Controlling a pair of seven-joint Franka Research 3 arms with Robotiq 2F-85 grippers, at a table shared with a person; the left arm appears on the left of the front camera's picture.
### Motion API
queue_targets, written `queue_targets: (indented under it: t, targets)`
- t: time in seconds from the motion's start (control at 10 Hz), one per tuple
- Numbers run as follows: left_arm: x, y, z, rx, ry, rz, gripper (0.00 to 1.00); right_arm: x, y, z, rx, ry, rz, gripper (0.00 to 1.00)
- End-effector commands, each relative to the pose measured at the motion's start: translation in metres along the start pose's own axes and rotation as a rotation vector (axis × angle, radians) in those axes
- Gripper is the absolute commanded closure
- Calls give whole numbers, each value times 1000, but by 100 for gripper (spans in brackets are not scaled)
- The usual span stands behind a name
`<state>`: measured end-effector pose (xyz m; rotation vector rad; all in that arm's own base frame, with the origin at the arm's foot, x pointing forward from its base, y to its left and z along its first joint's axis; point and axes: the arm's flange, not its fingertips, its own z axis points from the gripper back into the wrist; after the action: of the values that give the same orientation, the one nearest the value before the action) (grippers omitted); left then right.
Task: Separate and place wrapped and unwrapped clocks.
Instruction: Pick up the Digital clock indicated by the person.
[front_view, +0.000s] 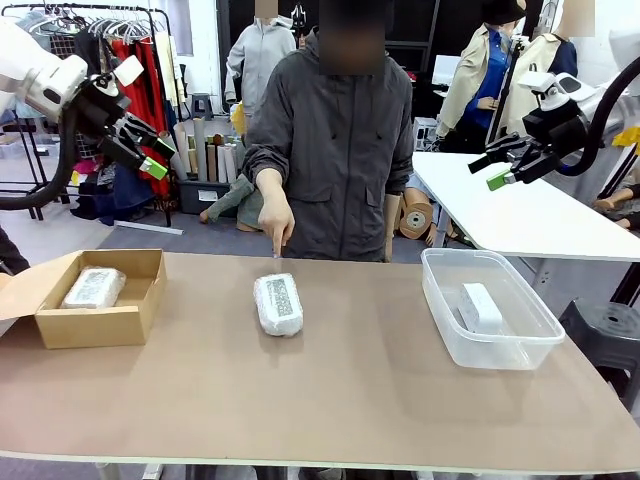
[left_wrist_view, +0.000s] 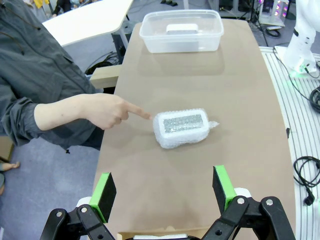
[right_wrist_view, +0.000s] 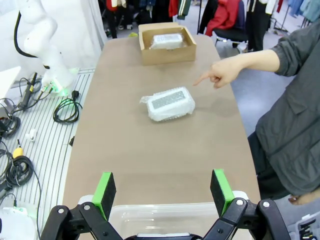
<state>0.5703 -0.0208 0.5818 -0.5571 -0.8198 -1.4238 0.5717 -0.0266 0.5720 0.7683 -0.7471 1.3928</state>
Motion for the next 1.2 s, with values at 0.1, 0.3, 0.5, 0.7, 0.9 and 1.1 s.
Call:
queue_targets:
  t: [0.1,0.3,0.5,0.7,0.9,1.1]
  targets:
    - [0,-1,1,2,0,0,0,2,-1,3,4,-1,6,0]
    - [0,-1,1,2,0,0,0,2,-1,3,4,-1,6,0]
    - [0,0,0,0,0,0,0,2,-1,3,4,-1,6,0]
    - [15,-2,-32,40,124,142,0,2,-1,3,4,-1,6,0]
    - [41,-13,-59,126,215,276,0,2,-1,3,4,-1,6,0]
    - [65,-19,-87,322,276,476,0,2,-1,3,4,-1,6,0]
